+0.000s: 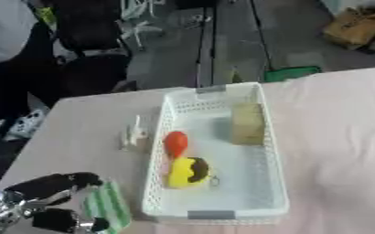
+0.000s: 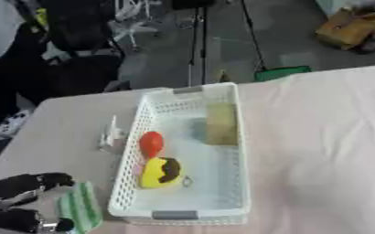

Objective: Pick up objects on the table and place them in the box.

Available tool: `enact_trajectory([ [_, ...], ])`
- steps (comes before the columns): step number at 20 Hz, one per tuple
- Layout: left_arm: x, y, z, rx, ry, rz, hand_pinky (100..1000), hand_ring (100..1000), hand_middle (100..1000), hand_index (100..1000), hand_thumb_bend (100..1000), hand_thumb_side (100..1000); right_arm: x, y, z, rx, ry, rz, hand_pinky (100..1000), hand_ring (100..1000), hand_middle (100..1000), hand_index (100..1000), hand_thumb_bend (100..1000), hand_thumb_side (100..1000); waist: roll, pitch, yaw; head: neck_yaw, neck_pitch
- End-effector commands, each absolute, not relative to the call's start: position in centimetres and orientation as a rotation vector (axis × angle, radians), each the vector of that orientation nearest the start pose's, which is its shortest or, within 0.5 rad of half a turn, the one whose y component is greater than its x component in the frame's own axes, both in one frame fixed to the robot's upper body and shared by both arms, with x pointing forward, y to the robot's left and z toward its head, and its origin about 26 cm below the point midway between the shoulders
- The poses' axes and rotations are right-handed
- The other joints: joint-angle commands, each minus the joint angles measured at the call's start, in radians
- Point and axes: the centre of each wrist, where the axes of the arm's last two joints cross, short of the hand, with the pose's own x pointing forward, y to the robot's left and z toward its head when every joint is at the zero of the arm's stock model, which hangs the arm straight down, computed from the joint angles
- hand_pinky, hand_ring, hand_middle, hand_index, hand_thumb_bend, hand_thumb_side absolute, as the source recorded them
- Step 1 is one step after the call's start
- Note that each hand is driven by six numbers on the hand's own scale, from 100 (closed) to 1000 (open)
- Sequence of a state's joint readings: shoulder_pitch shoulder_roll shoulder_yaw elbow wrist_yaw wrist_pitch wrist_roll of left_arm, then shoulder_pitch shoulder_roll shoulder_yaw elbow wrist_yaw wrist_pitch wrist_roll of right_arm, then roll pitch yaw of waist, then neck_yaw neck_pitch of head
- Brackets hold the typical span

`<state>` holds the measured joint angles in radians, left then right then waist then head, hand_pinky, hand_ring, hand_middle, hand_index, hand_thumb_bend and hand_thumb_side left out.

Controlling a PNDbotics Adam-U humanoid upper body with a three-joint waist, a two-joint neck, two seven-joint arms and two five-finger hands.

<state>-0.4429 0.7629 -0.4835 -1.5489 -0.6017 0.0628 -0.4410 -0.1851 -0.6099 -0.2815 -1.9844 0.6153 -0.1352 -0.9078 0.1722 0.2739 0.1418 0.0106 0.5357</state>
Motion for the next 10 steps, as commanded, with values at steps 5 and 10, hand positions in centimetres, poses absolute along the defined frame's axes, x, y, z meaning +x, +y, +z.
enact_trajectory([
  [5,35.6,29.0,12.4,0.658,-1.206,-1.622,1000,1000,1000,1000,921,947,27.2,-37.0,24.3,1.783,2.647,0.175,856,937,839,794,100,1000,-0.013,-0.010,-0.003,0.001,0.003],
  [10,35.9,28.9,11.9,0.629,-1.173,-1.643,1000,1000,1000,1000,970,933,27.2,-37.0,24.3,1.780,2.649,0.178,856,935,838,791,100,1000,-0.015,-0.008,-0.010,0.003,0.003],
])
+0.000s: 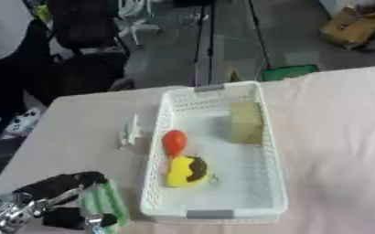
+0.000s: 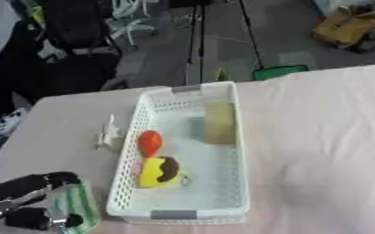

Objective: Pick up objects on the table and place them in the box.

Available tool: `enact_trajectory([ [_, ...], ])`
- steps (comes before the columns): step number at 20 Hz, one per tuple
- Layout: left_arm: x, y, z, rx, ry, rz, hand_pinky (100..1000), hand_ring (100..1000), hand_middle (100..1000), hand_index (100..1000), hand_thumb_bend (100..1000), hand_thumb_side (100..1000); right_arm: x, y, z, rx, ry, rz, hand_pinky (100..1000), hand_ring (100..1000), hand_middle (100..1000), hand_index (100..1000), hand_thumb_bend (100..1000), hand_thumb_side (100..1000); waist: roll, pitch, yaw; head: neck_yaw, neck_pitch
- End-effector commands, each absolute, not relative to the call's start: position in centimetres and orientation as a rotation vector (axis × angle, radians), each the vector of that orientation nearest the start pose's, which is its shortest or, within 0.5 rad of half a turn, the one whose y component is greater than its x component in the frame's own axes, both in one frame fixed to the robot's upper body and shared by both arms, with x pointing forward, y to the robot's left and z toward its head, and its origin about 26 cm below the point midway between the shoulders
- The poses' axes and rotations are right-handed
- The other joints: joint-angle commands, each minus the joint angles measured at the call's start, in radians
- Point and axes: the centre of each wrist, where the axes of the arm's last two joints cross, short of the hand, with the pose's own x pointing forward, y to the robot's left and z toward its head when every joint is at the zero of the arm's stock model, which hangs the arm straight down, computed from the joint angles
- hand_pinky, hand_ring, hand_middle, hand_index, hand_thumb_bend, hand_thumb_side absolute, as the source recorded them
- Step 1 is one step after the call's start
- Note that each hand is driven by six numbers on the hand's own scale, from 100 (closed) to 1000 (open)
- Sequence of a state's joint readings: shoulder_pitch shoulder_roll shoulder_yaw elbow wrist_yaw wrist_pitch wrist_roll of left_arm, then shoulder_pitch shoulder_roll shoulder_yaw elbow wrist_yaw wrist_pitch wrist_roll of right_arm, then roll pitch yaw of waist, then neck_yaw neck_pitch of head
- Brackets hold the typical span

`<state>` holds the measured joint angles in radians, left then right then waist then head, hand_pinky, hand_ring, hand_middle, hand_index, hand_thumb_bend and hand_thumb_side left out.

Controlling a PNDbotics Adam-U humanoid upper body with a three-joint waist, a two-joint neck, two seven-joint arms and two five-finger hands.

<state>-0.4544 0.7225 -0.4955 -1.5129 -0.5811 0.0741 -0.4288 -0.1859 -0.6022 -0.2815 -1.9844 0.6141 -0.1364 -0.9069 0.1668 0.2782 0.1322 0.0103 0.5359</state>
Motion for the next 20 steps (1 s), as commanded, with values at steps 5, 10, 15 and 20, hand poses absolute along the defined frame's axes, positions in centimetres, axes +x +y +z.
enact_trajectory([
  [5,36.1,28.9,11.4,0.618,-1.149,-1.652,1000,1000,1000,1000,981,928,27.2,-37.0,24.3,1.779,2.650,0.182,856,934,838,792,100,1000,-0.011,-0.010,0.000,0.002,0.003],
  [10,36.1,28.5,11.4,0.672,-1.151,-1.707,1000,1000,1000,1000,989,912,27.2,-36.9,24.3,1.775,2.651,0.184,856,934,837,793,100,1000,-0.013,-0.009,-0.001,0.002,0.004],
  [15,36.1,28.4,11.2,0.741,-1.155,-1.739,1000,1000,1000,1000,993,905,27.2,-36.9,24.3,1.774,2.652,0.187,856,934,831,792,100,1000,-0.015,-0.009,-0.002,0.001,0.003],
  [20,36.2,28.4,10.7,0.774,-1.153,-1.738,1000,1000,965,1000,991,873,27.2,-36.9,24.3,1.773,2.654,0.192,856,934,831,791,100,1000,-0.017,-0.007,-0.004,0.001,0.002],
])
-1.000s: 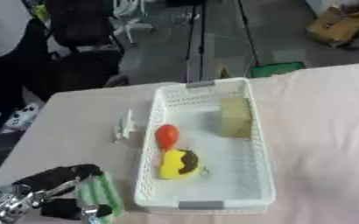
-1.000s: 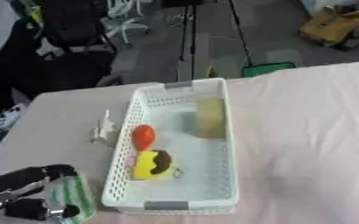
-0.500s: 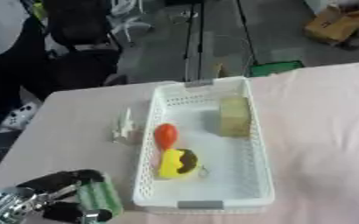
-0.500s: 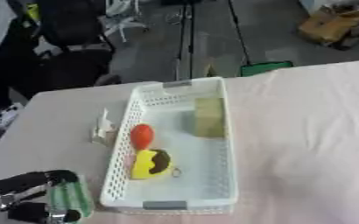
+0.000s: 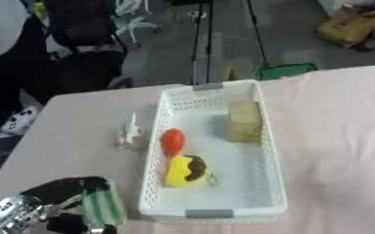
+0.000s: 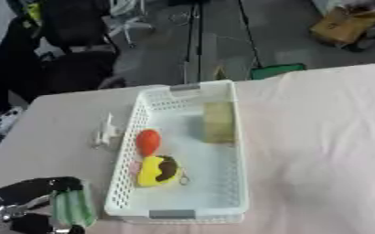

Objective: Pick up objects on the table and place them in the box.

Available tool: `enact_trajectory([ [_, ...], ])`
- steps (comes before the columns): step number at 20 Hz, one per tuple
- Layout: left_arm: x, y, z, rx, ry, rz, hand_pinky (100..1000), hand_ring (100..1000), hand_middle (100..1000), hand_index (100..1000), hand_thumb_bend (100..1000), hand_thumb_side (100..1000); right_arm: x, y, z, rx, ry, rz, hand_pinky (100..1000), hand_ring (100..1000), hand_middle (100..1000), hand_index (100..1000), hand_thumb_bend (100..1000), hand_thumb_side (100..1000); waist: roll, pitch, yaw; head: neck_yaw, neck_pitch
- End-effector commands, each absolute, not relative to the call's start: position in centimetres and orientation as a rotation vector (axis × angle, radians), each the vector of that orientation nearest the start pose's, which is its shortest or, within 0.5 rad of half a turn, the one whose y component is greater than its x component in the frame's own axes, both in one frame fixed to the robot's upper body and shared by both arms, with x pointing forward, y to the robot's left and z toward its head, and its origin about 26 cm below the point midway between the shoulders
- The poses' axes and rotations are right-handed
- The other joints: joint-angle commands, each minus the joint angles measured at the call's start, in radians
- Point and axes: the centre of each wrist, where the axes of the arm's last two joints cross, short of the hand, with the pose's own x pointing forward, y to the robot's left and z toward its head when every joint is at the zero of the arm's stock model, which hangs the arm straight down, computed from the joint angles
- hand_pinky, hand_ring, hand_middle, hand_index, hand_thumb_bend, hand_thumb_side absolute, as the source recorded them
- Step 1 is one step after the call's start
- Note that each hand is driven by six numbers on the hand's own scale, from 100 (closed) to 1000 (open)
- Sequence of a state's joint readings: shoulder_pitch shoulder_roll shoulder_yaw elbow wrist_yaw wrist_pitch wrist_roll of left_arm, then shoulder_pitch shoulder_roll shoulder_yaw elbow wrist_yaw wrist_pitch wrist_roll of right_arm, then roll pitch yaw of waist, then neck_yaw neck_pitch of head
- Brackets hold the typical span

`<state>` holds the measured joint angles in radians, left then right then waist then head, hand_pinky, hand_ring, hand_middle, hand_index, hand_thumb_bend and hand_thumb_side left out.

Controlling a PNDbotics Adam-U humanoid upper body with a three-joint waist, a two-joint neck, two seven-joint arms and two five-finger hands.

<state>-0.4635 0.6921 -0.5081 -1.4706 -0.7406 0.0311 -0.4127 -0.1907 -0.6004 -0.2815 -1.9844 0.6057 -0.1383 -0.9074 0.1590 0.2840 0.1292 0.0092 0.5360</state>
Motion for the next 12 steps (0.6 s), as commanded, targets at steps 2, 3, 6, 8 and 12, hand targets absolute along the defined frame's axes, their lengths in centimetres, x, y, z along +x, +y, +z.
enact_trajectory([
  [2,36.24,28.39,10.43,0.789,-1.154,-1.735,1000,1000,925,1000,987,862,27.20,-36.93,24.31,1.772,2.655,0.194,856,934,831,790,100,1000,-0.010,-0.012,-0.003,0.002,0.001],
  [3,36.26,28.40,10.35,0.799,-1.156,-1.731,1000,912,881,1000,961,859,27.20,-36.93,24.31,1.772,2.655,0.195,856,933,831,788,100,1000,-0.010,-0.012,-0.004,0.002,0.001],
  [6,36.27,28.38,10.24,0.828,-1.170,-1.718,1000,845,837,1000,937,865,27.21,-36.93,24.35,1.771,2.653,0.195,856,933,830,789,100,1000,-0.011,-0.012,-0.005,0.002,0.000],
  [8,36.29,28.31,10.29,0.847,-1.184,-1.709,1000,780,789,1000,911,861,27.21,-36.92,24.36,1.771,2.654,0.197,855,933,830,788,100,1000,-0.010,-0.012,-0.005,0.001,0.000],
  [12,36.26,28.21,10.12,0.878,-1.200,-1.688,809,674,723,1000,867,853,27.22,-36.92,24.39,1.770,2.653,0.198,855,933,830,789,100,1000,-0.009,-0.012,-0.007,0.000,-0.003],
])
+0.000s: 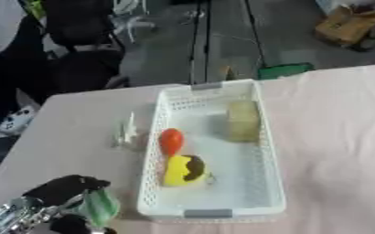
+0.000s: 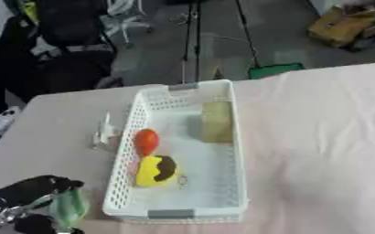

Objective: Pick up objects on the table and place them in the box.

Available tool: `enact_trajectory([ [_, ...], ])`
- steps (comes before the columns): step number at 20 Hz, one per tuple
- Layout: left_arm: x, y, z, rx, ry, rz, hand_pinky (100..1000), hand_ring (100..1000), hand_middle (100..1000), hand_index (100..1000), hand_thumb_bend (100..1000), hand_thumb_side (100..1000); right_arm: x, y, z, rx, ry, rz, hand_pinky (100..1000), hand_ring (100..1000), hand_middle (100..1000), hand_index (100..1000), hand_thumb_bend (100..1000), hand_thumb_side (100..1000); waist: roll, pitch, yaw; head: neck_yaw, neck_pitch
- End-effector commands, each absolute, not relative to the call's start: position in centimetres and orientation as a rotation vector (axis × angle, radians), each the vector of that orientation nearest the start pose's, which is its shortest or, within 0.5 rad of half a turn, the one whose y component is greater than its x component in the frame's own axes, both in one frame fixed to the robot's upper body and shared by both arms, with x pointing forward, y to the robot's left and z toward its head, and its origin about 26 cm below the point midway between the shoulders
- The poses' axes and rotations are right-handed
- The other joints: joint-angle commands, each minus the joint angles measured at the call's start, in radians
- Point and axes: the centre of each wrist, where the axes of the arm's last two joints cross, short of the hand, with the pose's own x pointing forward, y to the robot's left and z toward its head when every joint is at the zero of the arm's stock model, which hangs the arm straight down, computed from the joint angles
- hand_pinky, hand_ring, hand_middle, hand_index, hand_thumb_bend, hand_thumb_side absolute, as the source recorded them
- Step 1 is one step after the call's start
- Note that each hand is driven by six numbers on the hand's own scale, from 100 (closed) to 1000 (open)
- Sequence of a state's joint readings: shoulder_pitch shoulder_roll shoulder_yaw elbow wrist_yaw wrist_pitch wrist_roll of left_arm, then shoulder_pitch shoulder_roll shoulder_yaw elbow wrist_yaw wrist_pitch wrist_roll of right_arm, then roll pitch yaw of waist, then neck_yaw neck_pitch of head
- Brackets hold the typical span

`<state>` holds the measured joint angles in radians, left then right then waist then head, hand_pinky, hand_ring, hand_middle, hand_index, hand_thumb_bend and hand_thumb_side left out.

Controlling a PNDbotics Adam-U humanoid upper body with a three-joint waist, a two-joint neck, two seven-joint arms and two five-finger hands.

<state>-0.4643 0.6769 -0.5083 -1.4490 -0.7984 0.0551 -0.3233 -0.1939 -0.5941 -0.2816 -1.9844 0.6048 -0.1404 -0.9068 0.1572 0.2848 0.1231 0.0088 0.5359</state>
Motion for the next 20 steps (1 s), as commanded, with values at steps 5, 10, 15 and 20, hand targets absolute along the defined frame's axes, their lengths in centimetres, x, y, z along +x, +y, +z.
enact_trajectory([
  [5,36.28,28.19,10.11,0.898,-1.220,-1.657,691,633,672,1000,787,864,27.21,-36.93,24.36,1.773,2.653,0.199,855,932,830,789,100,1000,-0.006,-0.013,-0.003,-0.001,-0.004],
  [10,36.32,28.15,10.12,0.928,-1.243,-1.620,507,545,584,924,681,815,27.23,-36.90,24.37,1.772,2.653,0.200,855,932,830,789,100,1000,-0.006,-0.012,-0.004,-0.002,-0.007],
  [15,36.36,28.17,9.96,0.931,-1.239,-1.619,450,511,563,907,687,790,27.23,-36.91,24.42,1.770,2.652,0.202,854,932,830,789,100,1000,-0.007,-0.012,-0.006,-0.004,-0.007],
  [20,36.35,28.16,10.18,0.961,-1.253,-1.600,328,434,513,858,535,748,27.23,-36.93,24.45,1.768,2.654,0.205,854,932,830,790,100,1000,-0.007,-0.012,-0.007,-0.006,-0.007],
])
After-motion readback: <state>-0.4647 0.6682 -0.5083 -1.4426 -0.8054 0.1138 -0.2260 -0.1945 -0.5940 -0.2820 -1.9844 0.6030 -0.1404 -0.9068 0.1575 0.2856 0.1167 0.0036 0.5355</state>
